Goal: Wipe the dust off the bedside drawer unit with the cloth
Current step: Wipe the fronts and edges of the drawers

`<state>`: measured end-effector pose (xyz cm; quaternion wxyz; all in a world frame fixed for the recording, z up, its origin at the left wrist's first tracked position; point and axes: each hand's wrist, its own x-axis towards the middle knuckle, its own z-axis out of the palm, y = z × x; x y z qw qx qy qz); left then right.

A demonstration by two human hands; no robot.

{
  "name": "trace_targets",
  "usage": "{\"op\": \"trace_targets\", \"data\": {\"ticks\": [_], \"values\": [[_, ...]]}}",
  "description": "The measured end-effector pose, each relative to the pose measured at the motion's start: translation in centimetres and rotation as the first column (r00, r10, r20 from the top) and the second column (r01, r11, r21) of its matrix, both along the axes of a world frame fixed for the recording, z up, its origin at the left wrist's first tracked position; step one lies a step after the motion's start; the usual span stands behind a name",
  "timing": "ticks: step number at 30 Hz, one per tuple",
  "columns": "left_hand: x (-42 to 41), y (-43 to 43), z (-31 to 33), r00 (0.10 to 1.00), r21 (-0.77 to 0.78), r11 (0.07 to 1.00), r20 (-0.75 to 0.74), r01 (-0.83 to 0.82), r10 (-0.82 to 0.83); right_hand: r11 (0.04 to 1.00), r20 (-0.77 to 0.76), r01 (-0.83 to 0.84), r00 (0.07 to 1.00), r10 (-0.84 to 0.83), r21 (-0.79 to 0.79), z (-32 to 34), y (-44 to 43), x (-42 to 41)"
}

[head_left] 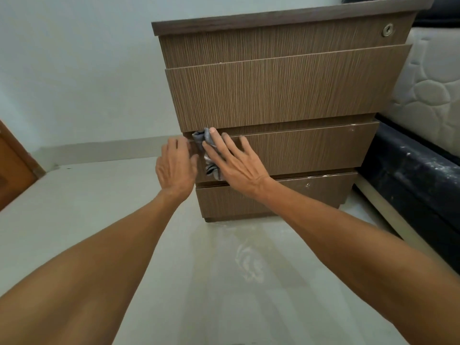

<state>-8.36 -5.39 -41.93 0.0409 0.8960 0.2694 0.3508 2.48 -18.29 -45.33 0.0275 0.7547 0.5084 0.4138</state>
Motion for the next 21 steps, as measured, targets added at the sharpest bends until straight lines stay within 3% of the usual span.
{"op": "trace_targets", "data": {"ticks": [7,13,21], "values": [[1.1,-1.6,-1.7,1.000,0.025,1.000,0.007,-0.003,0.003,0.993,-0.058,0.108,0.992,-0.111,-0.048,-1.8,-1.9,1.4],[1.5,-2.2,-2.4,0.999,-0.010,1.000,0.052,0.005,-0.005,0.990,-0.078,0.138,0.988,-0.136,0.011,-2.5,-7.6,4.8],[1.7,-2.5,-2.6,0.998,-0.011,1.000,0.058,-0.011,0.011,0.886,-0.310,0.432,0.876,-0.368,0.169,-2.5,-15.7,8.6]]}}
